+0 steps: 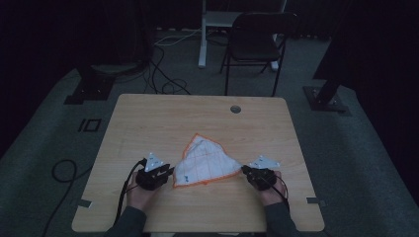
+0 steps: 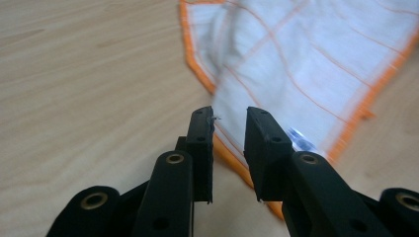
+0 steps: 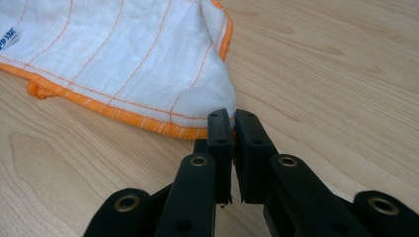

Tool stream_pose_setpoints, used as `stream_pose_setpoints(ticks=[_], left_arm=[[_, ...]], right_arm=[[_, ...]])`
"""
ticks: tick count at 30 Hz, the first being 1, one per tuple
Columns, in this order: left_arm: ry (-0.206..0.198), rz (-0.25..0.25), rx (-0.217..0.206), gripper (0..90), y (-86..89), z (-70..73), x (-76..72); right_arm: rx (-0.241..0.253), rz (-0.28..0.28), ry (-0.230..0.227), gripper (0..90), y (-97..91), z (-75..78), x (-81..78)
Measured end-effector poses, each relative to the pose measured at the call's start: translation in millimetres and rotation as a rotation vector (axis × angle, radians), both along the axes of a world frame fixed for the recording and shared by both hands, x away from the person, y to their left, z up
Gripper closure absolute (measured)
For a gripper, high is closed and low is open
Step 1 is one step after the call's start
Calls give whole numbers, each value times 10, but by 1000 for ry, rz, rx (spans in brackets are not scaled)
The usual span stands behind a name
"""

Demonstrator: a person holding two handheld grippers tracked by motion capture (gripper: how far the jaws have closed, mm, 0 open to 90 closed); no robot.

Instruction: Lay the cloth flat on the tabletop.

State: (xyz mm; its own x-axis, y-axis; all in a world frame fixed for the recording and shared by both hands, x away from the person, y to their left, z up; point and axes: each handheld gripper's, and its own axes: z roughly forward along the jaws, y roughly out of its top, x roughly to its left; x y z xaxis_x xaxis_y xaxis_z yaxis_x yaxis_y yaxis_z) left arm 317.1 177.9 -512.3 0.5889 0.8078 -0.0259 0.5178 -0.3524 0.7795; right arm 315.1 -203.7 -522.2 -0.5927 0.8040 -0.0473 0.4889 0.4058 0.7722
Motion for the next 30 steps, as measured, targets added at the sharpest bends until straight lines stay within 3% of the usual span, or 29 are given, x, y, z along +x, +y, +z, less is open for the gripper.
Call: stream_pose_setpoints(ticks=[8,14,21,27,30], left_arm=[[3,15,48,775,-216,-28,425],[17,17,57,767,-364,-77,630],[55,1,67,707,-483,-175,765],[70,20,97,730,-497,-245,829],[58,45,116,759,-487,-243,842]], right_arm=[[3,4,-1,859,5,-4,3],[5,7,-2,860,1,-8,2],[6,6,-2,860,2,-7,-2],[7,6,-1,859,-4,-4,-2],[0,3,-4,860,-10,0,-6]])
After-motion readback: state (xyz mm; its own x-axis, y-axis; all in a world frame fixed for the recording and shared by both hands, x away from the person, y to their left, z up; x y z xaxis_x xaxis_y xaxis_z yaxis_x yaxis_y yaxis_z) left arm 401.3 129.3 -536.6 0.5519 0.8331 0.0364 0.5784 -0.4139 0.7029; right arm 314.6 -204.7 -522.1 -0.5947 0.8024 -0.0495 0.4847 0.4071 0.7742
